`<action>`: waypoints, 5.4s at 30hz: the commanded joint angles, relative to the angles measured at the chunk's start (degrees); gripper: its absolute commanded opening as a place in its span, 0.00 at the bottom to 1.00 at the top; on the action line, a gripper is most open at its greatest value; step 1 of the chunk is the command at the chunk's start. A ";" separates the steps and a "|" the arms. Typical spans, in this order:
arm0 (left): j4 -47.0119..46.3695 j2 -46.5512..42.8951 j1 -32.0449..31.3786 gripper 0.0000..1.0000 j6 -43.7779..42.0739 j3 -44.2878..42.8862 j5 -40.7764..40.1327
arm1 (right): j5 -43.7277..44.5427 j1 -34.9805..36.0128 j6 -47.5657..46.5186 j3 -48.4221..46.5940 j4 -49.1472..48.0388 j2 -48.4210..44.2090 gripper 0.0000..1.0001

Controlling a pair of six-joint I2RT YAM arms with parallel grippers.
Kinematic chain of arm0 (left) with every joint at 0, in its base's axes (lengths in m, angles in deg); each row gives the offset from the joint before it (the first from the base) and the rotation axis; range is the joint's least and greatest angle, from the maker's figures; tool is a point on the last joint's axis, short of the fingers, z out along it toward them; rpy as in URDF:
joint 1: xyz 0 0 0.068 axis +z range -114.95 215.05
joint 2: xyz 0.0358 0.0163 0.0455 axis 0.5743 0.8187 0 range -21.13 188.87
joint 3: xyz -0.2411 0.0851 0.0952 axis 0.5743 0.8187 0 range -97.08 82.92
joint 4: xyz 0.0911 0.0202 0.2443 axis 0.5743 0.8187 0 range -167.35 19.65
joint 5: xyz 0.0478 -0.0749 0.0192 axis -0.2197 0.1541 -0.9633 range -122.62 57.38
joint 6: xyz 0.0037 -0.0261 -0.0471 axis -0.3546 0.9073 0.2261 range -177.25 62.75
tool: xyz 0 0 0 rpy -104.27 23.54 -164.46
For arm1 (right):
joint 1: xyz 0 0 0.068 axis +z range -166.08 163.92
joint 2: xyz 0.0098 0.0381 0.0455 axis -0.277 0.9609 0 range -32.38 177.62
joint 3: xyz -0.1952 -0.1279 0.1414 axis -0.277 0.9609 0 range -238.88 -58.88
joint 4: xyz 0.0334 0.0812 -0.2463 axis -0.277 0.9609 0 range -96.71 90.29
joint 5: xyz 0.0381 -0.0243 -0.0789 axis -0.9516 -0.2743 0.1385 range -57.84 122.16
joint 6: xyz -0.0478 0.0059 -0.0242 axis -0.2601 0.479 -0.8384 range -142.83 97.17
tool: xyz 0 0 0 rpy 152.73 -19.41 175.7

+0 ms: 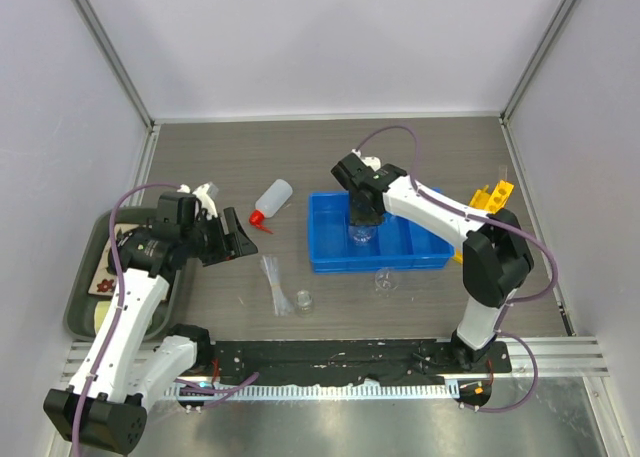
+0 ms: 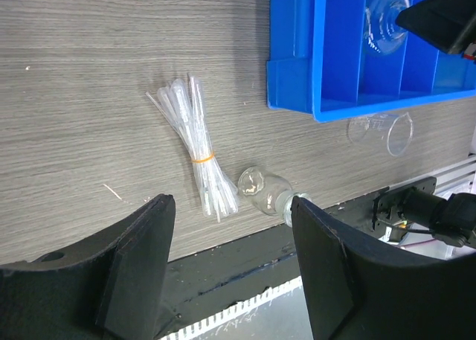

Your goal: Organize the chemistry lab equipment

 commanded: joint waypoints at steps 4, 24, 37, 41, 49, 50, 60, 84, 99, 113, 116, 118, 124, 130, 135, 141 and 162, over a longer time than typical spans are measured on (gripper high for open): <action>-0.84 0.56 -0.38 0.68 -1.35 -0.53 -0.41 | -0.29 -0.39 -0.82 1.90 -5.00 0.70 0.01; -1.28 0.91 -0.55 0.67 -1.26 -0.44 -0.41 | 10.77 6.36 -2.22 -11.78 10.10 -2.20 0.60; 1.01 -1.11 -0.64 0.67 -2.05 -1.93 -1.91 | -2.38 25.97 -9.51 -10.76 11.27 -3.08 0.67; 2.50 -3.04 -0.56 0.68 -2.05 -2.11 -3.57 | -8.10 27.99 -10.22 -7.15 7.49 -3.34 0.68; 4.44 -5.59 -0.56 0.68 -1.79 -1.59 -4.54 | -10.92 32.64 -8.90 -5.30 4.32 -0.71 0.72; 4.61 -5.85 -0.64 0.68 -1.88 -1.67 -4.63 | -10.84 33.00 -8.99 -5.48 3.97 -0.01 0.72; 7.24 -10.33 -0.64 0.69 1.37 -2.46 -8.67 | -9.79 34.76 -8.11 -6.71 3.35 3.86 0.72; 10.24 -17.10 -0.56 0.71 5.07 -5.10 -14.04 | -5.91 34.68 -8.99 -6.53 2.12 10.10 0.71; 10.15 -16.93 -0.64 0.71 4.98 -5.19 -13.95 | -6.79 34.68 -9.08 -4.42 0.89 11.24 0.60; 9.80 -16.67 -0.56 0.71 4.89 -5.28 -13.69 | -5.39 34.68 -11.36 -10.92 7.29 9.22 0.31; 9.71 -16.58 -0.64 0.71 4.72 -5.10 -13.77 | -4.77 34.68 -13.46 -14.52 11.25 8.43 0.30; 9.45 -16.75 -0.64 0.71 4.80 -5.01 -13.77 | -3.46 34.68 -14.35 -17.32 14.24 8.17 0.29; 9.53 -16.67 -0.64 0.71 4.19 -5.54 -13.69 | -0.21 33.89 -17.25 -23.92 20.65 7.03 0.26; 9.80 -17.45 -0.64 0.72 3.75 -6.07 -13.42 | 2.26 29.07 -19.45 -25.78 23.39 4.31 0.25; 10.24 -17.72 -0.64 0.72 3.40 -6.16 -12.90 | 1.56 21.95 -21.38 -29.29 22.77 4.04 0.23; 9.54 -17.46 -0.64 0.72 3.31 -5.81 -12.19 | -0.02 14.47 -26.12 -38.33 22.95 9.91 0.22; 9.27 -15.70 -0.64 0.72 2.34 -5.10 -13.69 | -9.69 3.83 -29.91 -30.71 9.59 21.70 0.22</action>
